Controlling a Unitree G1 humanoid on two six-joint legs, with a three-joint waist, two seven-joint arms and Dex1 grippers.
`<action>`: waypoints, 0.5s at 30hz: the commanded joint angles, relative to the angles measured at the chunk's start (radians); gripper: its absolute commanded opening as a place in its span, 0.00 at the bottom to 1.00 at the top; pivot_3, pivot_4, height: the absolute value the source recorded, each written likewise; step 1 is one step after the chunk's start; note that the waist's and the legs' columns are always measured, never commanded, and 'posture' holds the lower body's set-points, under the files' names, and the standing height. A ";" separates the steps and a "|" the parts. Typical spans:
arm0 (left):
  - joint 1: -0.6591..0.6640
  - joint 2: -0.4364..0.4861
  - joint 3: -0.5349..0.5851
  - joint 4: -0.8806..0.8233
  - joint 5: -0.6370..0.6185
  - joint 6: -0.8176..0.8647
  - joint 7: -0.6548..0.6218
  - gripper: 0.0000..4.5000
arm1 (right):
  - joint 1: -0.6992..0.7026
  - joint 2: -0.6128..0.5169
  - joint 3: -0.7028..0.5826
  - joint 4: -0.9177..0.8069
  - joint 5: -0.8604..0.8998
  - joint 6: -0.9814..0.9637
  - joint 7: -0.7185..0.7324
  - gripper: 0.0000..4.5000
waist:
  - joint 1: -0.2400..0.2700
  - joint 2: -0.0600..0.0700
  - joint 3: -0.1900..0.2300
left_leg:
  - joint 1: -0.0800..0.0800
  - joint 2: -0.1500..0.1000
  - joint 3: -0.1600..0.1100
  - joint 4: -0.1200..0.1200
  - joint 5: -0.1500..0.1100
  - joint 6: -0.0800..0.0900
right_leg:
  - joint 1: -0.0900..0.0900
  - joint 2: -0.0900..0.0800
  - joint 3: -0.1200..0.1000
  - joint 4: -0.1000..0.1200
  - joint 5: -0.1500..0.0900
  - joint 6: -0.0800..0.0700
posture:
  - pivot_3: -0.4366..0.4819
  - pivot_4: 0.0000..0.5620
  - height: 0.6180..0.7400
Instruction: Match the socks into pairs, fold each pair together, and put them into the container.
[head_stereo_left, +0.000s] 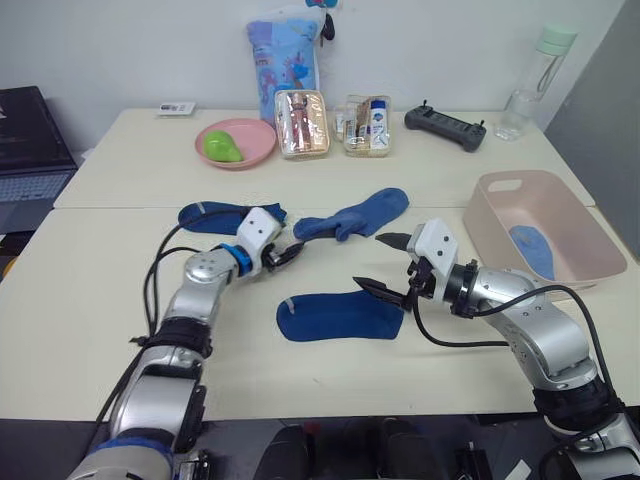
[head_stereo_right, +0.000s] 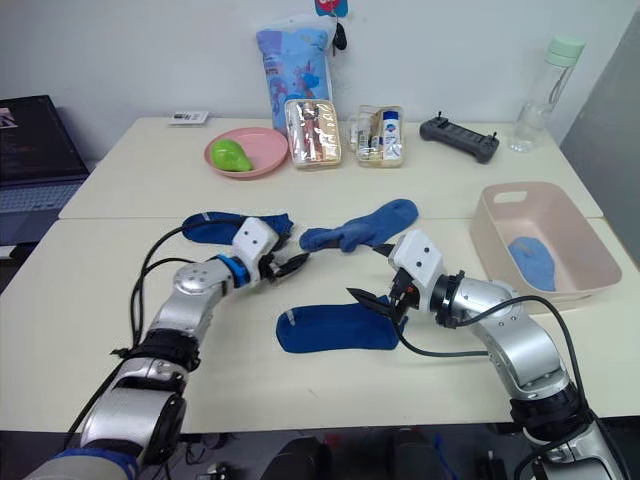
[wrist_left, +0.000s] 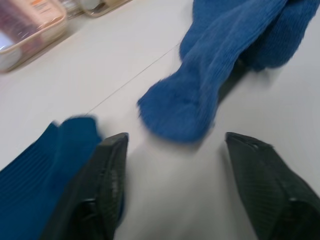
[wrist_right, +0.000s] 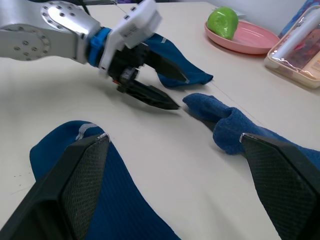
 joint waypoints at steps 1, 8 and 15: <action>0.005 0.030 0.039 -0.079 -0.037 0.022 -0.008 1.00 | -0.005 -0.007 -0.025 -0.030 0.010 -0.024 0.009 1.00 | 0.000 0.000 0.000 | 0.000 0.000 0.000 0.000 0.000 0.000 | 0.000 0.000 0.000 0.000 0.000 0.000 | 0.48 0.27 1.00; -0.076 0.012 0.116 0.093 -0.085 0.026 0.040 1.00 | -0.031 -0.005 -0.007 -0.027 0.012 -0.016 0.032 1.00 | 0.011 0.000 0.000 | 0.000 -0.001 -0.001 0.001 0.000 0.001 | 0.001 0.000 -0.001 0.000 0.002 0.001 | 0.48 0.27 1.00; -0.154 -0.017 0.093 0.265 -0.037 -0.011 0.069 1.00 | -0.047 0.002 -0.010 -0.036 0.013 0.001 0.026 1.00 | 0.012 -0.001 0.000 | 0.000 0.000 0.000 0.001 0.000 0.001 | 0.001 0.000 -0.001 0.000 0.002 0.001 | 0.48 0.27 1.00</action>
